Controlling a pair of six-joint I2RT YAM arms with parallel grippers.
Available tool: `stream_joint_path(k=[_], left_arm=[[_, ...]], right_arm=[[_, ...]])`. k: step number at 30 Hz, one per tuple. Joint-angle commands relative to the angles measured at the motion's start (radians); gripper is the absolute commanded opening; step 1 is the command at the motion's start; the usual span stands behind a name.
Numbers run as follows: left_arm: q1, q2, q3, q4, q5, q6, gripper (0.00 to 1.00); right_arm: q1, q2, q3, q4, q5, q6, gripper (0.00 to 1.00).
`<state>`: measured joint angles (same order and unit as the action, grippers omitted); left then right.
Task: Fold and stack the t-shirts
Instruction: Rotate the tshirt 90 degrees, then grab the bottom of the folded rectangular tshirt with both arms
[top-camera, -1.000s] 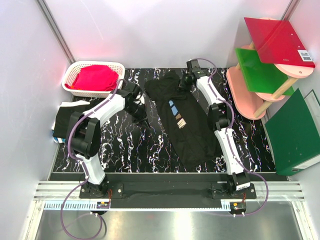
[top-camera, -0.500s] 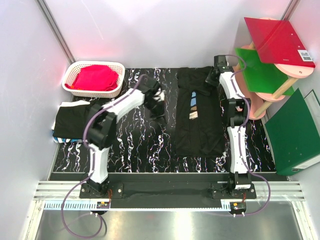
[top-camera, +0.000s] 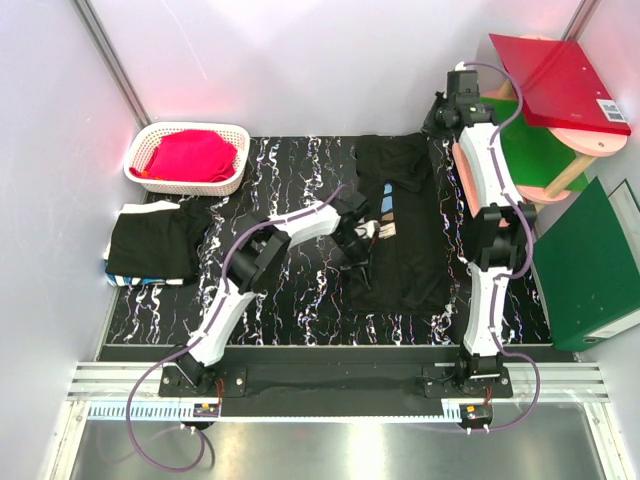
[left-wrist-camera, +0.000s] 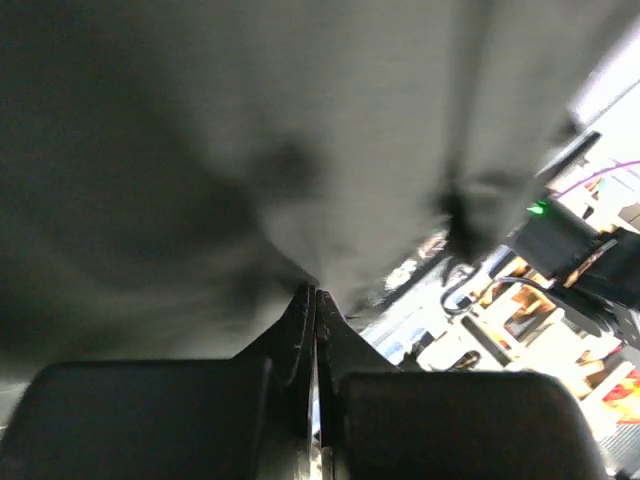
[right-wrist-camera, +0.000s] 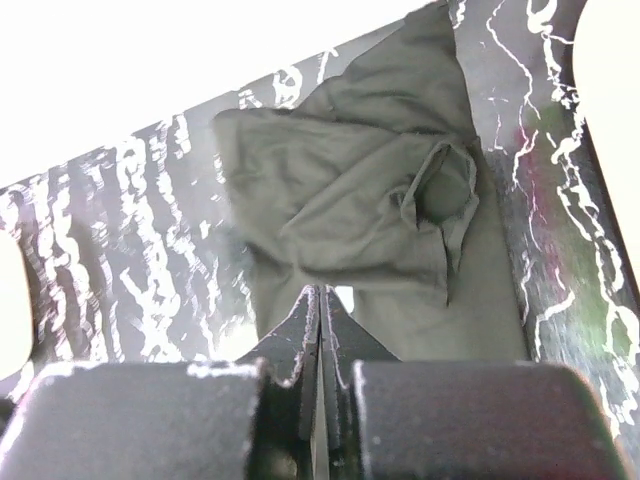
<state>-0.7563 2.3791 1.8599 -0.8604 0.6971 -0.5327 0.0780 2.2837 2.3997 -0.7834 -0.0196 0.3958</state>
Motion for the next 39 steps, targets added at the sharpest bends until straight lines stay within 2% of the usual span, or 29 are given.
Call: stream_joint_path(k=[1, 3, 4, 5, 6, 7, 9, 10, 12, 13, 14, 16, 19, 22, 27, 33, 39], left_arm=[[0.086, -0.021, -0.085, -0.02, -0.039, -0.003, 0.0], [0.126, -0.049, -0.154, -0.017, -0.068, 0.002, 0.0], [0.136, -0.075, -0.174, -0.009, -0.064, 0.017, 0.0], [0.147, -0.086, -0.198, 0.024, -0.05, 0.028, 0.0], [0.147, -0.092, -0.197, 0.03, -0.038, 0.04, 0.0], [0.144, -0.104, -0.191, 0.034, -0.006, 0.074, 0.0], [0.127, -0.119, -0.159, 0.04, 0.024, 0.105, 0.03], [0.123, -0.148, -0.15, 0.046, 0.039, 0.118, 0.04], [0.111, -0.191, -0.145, 0.063, 0.051, 0.128, 0.07], [0.107, -0.239, -0.146, 0.075, 0.056, 0.131, 0.37], [0.109, -0.266, -0.159, 0.083, 0.061, 0.135, 0.63], [0.11, -0.358, -0.189, 0.093, 0.041, 0.161, 0.99], [0.123, -0.487, -0.27, 0.121, -0.011, 0.181, 0.99], [0.155, -0.583, -0.376, 0.13, -0.082, 0.181, 0.99], [0.262, -0.679, -0.542, 0.132, -0.174, 0.174, 0.99], [0.37, -0.713, -0.674, 0.132, -0.185, 0.214, 0.99], [0.413, -0.764, -0.708, 0.133, -0.189, 0.238, 0.99]], right_arm=[[0.002, -0.133, -0.083, -0.101, -0.049, -0.034, 0.06], [0.0, -0.164, -0.175, -0.14, -0.075, -0.046, 0.1], [0.0, -0.208, -0.216, -0.14, -0.091, -0.063, 0.15], [0.002, -0.233, -0.308, -0.136, -0.132, -0.075, 0.25], [0.003, -0.26, -0.359, -0.113, -0.141, -0.077, 0.38], [0.002, -0.324, -0.411, -0.093, -0.154, -0.065, 0.67], [0.002, -0.387, -0.562, -0.042, -0.209, -0.04, 0.77], [0.005, -0.448, -0.601, -0.036, -0.224, -0.016, 0.99], [0.006, -0.501, -0.706, -0.028, -0.278, 0.011, 1.0], [0.006, -0.545, -0.77, -0.028, -0.296, 0.038, 1.0], [0.005, -0.567, -0.804, -0.028, -0.348, 0.055, 1.0], [0.009, -0.613, -0.897, -0.02, -0.464, 0.109, 1.0], [0.06, -0.667, -1.02, -0.013, -0.54, 0.173, 1.0], [0.147, -0.725, -1.14, 0.009, -0.549, 0.241, 0.99], [0.252, -0.786, -1.358, 0.101, -0.606, 0.382, 0.87], [0.354, -0.793, -1.478, 0.113, -0.588, 0.452, 0.72], [0.399, -0.754, -1.498, 0.196, -0.562, 0.508, 0.68]])
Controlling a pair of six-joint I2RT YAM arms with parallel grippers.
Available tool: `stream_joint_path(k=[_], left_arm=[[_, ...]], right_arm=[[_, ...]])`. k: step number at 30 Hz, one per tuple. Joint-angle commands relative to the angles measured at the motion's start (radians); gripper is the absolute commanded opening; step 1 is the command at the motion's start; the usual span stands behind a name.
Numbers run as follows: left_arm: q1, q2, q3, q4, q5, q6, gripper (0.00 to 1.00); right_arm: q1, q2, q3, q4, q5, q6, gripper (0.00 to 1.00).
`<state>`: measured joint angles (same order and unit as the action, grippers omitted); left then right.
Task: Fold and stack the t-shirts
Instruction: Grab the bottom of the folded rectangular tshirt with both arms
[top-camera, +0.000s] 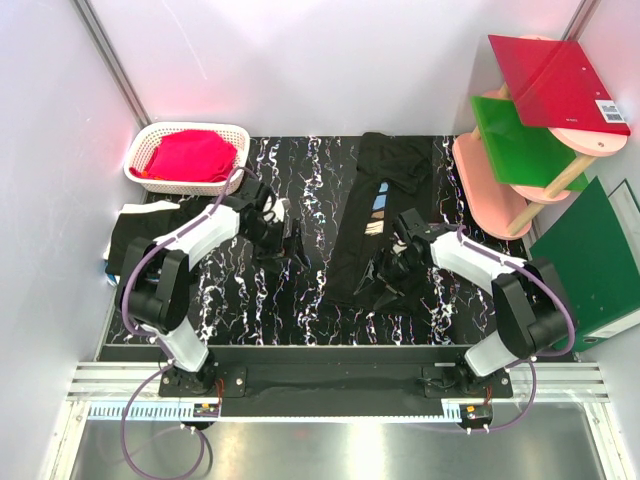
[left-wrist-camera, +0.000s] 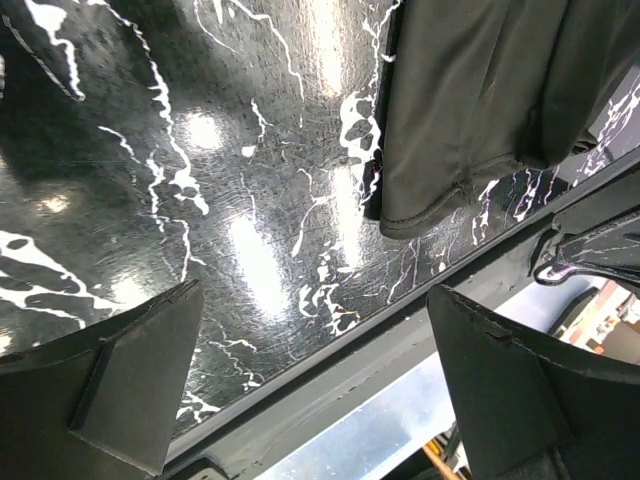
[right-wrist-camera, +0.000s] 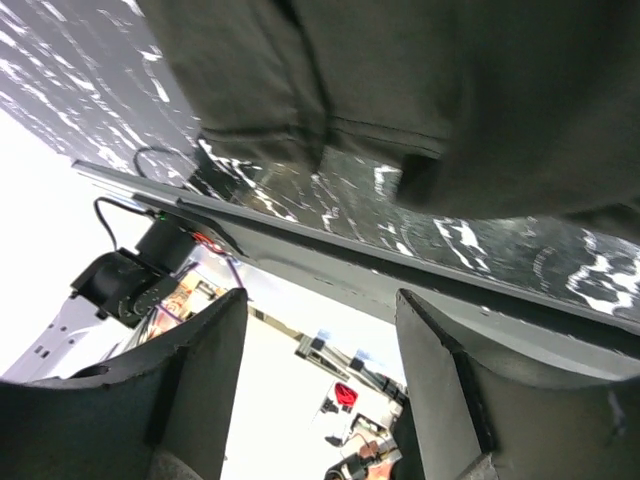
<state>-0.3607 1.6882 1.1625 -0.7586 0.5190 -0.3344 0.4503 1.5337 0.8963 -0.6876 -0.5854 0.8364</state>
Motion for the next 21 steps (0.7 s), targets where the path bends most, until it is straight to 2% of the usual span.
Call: stream_joint_path(k=[1, 9, 12, 16, 17, 18, 21], left_arm=[[0.019, -0.076, -0.014, 0.031, -0.013, 0.041, 0.99], [0.046, -0.111, -0.055, 0.03, -0.022, 0.048, 0.99], [0.054, -0.12, -0.064, 0.031, -0.022, 0.049, 0.99], [0.057, -0.122, -0.072, 0.031, -0.014, 0.049, 0.99], [0.057, -0.119, -0.073, 0.031, -0.019, 0.049, 0.99], [0.057, -0.116, -0.076, 0.031, -0.02, 0.051, 0.99], [0.057, -0.107, -0.078, 0.033, -0.019, 0.051, 0.99]], right_arm=[[0.033, 0.011, 0.01, 0.111, 0.004, 0.072, 0.67], [0.105, 0.239, 0.122, 0.148, -0.007, 0.079, 0.58], [0.111, 0.267, 0.144, 0.128, 0.022, 0.087, 0.56], [0.113, 0.279, 0.168, 0.123, 0.047, 0.084, 0.49], [0.114, 0.293, 0.179, 0.123, 0.048, 0.079, 0.44], [0.114, 0.298, 0.184, 0.12, 0.05, 0.075, 0.3], [0.116, 0.309, 0.199, 0.119, 0.058, 0.063, 0.05]])
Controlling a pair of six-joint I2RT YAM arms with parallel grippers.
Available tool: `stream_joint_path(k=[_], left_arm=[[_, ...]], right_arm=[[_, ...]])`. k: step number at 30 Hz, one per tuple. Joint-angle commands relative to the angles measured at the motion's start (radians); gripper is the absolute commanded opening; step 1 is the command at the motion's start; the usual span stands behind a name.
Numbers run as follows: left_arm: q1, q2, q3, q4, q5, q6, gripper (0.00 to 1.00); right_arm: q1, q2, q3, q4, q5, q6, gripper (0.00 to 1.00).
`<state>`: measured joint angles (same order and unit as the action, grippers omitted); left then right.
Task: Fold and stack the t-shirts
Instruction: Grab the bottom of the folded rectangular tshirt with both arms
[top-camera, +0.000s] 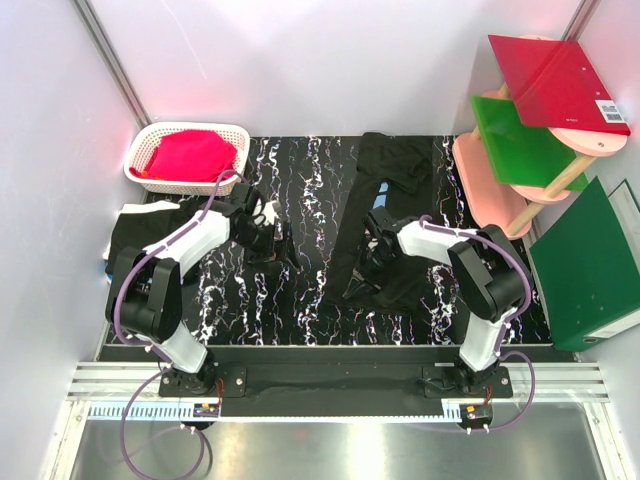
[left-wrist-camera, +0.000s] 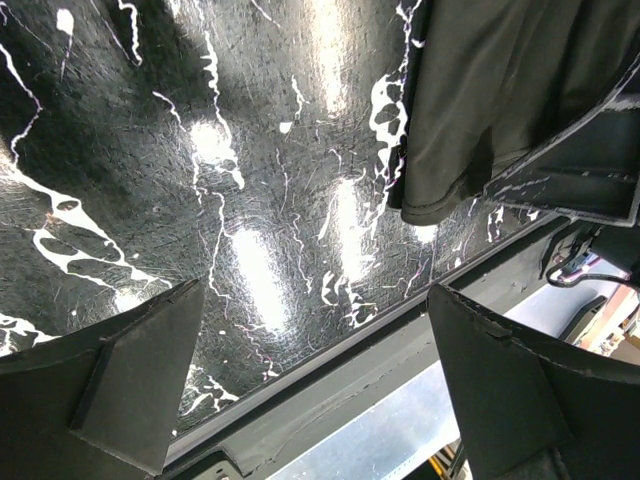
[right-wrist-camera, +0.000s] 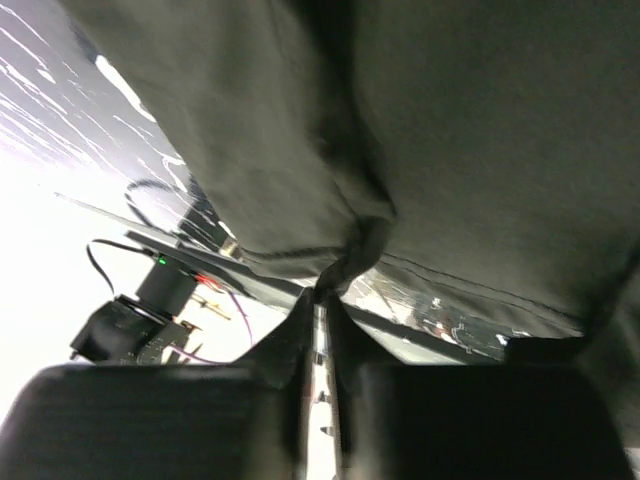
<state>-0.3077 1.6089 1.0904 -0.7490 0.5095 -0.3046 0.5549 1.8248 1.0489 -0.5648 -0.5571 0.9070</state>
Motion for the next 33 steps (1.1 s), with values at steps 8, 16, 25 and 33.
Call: stream_joint_path(k=[8, 16, 25, 33], left_arm=[[0.005, -0.003, -0.004, 0.028, -0.003, 0.018, 0.99], [0.005, 0.037, 0.012, 0.043, 0.015, 0.013, 0.99], [0.005, 0.069, 0.046, 0.043, 0.037, 0.013, 0.99], [0.005, 0.078, 0.046, 0.042, 0.04, 0.013, 0.99]], right_arm=[[0.011, -0.044, 0.082, -0.067, 0.058, -0.025, 0.0], [0.01, -0.234, 0.138, -0.286, 0.177, -0.039, 0.0], [0.01, -0.332, -0.009, -0.374, 0.272, -0.004, 0.0], [0.01, -0.3, -0.084, -0.4, 0.318, 0.003, 0.0]])
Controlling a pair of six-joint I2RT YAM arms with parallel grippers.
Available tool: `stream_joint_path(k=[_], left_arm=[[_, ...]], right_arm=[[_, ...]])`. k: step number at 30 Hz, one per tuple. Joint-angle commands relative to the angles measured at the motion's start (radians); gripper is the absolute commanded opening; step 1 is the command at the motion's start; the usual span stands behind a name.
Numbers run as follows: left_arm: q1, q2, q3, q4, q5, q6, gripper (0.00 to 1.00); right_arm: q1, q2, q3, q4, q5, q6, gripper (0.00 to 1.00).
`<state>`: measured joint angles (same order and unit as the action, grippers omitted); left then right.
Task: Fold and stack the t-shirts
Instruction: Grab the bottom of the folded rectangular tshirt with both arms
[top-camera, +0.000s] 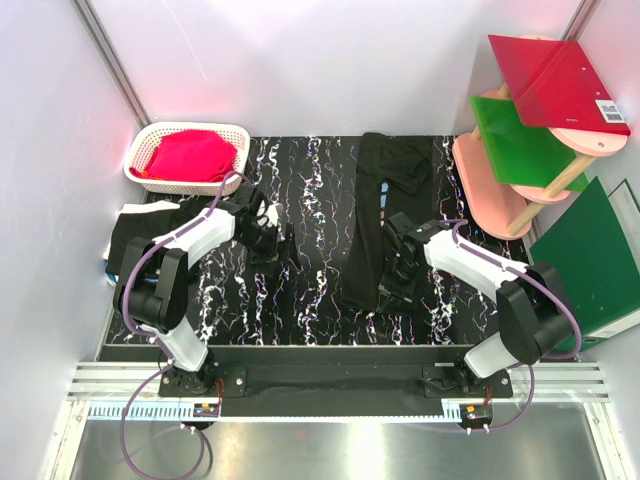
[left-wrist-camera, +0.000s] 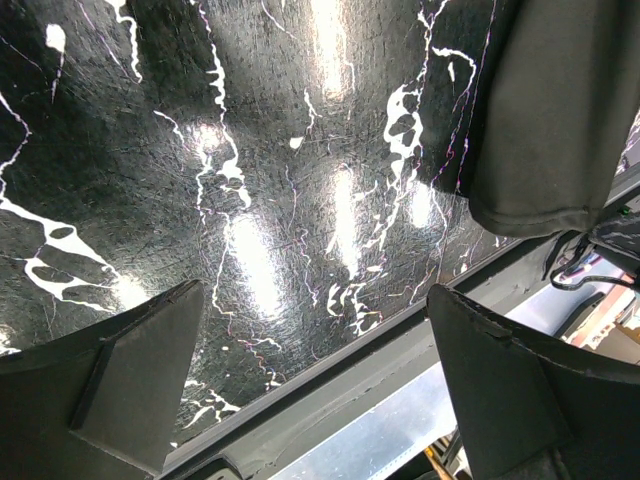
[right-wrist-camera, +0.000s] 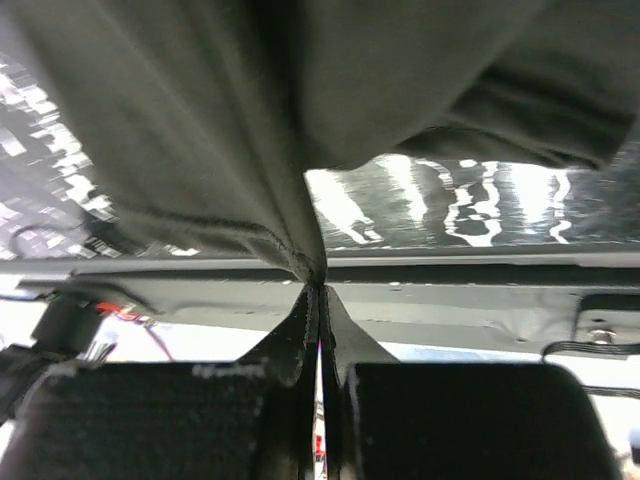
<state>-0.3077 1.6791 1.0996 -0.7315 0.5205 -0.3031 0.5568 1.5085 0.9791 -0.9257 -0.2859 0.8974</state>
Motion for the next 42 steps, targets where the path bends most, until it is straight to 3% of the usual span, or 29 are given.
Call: stream_joint_path(k=[1, 12, 21, 22, 24, 25, 28, 29, 34, 42], left_arm=[[0.005, 0.008, 0.037, 0.026, 0.029, 0.012, 0.99], [0.005, 0.013, 0.039, 0.026, 0.035, 0.007, 0.99], [0.005, 0.018, 0.054, 0.018, 0.052, 0.013, 0.99], [0.005, 0.018, 0.054, 0.015, 0.052, 0.015, 0.99], [0.005, 0.016, 0.057, 0.009, 0.053, 0.018, 0.99], [0.005, 0.016, 0.059, 0.006, 0.055, 0.019, 0.99], [0.005, 0.014, 0.059, 0.001, 0.053, 0.021, 0.99], [0.005, 0.017, 0.057, 0.0, 0.053, 0.019, 0.99], [0.004, 0.028, 0.068, -0.003, 0.061, 0.013, 0.99], [0.004, 0.045, 0.131, -0.058, 0.052, 0.028, 0.99]], right_arm=[[0.006, 0.024, -0.02, -0.041, 0.05, 0.012, 0.0], [0.003, 0.012, 0.036, -0.068, 0.183, 0.008, 0.0], [-0.001, 0.192, 0.035, 0.01, 0.326, -0.034, 0.0], [-0.003, 0.196, 0.047, 0.008, 0.339, -0.043, 0.06], [0.0, 0.165, 0.088, -0.008, 0.35, -0.051, 0.31], [-0.001, 0.141, 0.101, -0.015, 0.356, -0.051, 0.58], [-0.001, 0.006, 0.151, -0.036, 0.399, -0.043, 0.92], [-0.001, -0.063, 0.165, -0.036, 0.418, -0.037, 0.97], [-0.021, -0.091, 0.288, -0.013, 0.541, -0.112, 1.0], [-0.093, 0.4, 0.616, 0.108, 0.539, -0.33, 0.96]])
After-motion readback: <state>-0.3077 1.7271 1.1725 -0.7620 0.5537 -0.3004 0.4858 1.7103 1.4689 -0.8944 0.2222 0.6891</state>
